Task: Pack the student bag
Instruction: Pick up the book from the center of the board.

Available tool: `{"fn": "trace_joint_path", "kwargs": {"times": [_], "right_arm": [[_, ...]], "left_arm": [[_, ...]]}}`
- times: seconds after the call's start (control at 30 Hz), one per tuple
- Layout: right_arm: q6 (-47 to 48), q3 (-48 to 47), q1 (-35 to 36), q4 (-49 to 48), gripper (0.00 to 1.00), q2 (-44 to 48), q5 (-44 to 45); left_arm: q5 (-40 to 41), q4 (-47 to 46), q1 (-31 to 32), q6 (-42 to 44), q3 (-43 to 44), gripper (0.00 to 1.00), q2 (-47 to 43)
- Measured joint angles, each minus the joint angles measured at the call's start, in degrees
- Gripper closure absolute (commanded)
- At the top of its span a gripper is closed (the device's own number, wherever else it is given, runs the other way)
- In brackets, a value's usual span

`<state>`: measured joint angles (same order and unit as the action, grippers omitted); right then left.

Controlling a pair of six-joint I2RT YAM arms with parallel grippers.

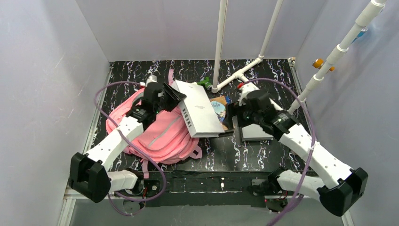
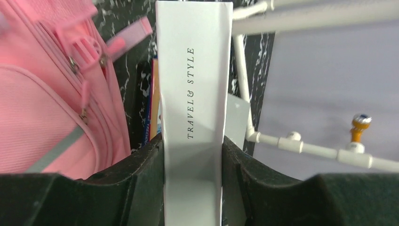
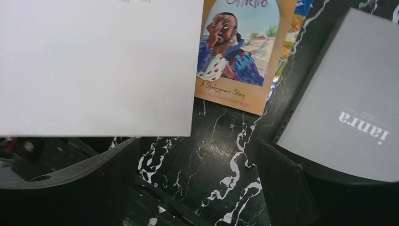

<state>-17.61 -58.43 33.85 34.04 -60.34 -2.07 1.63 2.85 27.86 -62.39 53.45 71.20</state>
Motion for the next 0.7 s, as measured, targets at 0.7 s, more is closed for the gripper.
{"fn": "trace_joint_path", "kwargs": {"times": [0.7], "right_arm": [[49.7,-3.4,52.7,-30.3,0.02,-19.2,51.9]], "left_arm": [[-11.1,23.0,-12.8,-0.6,12.0,1.0,-2.5]]}}
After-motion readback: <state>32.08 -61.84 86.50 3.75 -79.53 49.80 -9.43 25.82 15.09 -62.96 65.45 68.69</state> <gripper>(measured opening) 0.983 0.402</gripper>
